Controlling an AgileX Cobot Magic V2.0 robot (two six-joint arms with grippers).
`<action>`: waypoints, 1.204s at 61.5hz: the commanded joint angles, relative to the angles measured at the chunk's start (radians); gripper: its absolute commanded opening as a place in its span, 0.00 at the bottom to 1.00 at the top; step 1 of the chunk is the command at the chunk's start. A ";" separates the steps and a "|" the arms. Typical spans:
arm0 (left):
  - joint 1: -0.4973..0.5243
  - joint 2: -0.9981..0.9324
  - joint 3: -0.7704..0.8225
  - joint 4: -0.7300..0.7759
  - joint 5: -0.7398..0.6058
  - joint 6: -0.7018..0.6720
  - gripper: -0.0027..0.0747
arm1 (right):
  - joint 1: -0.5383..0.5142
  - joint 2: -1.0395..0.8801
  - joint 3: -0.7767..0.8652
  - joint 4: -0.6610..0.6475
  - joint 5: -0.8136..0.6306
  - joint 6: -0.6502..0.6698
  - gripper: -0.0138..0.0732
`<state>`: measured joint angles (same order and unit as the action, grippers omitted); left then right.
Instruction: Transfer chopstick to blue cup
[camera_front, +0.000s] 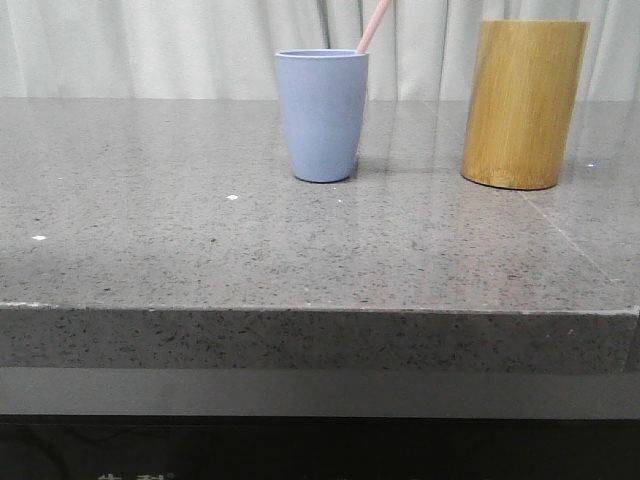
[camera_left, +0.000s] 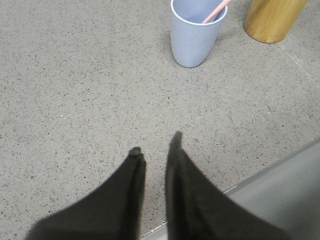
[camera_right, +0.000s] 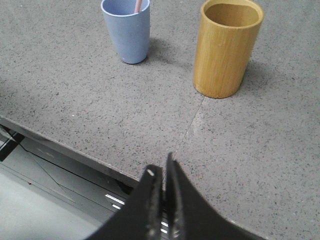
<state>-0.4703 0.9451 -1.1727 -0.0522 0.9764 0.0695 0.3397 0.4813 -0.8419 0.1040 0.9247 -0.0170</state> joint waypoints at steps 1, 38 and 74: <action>0.003 -0.011 -0.027 -0.011 -0.063 -0.009 0.01 | -0.001 0.005 -0.022 0.009 -0.085 -0.001 0.08; 0.001 -0.011 -0.022 -0.011 -0.075 -0.009 0.01 | -0.001 0.005 -0.022 0.009 -0.095 -0.001 0.08; 0.329 -0.702 0.886 0.015 -0.963 0.016 0.01 | -0.001 0.005 -0.022 0.009 -0.095 -0.001 0.08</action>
<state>-0.1770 0.3245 -0.3733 -0.0324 0.2108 0.0821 0.3397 0.4813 -0.8403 0.1057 0.9071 -0.0150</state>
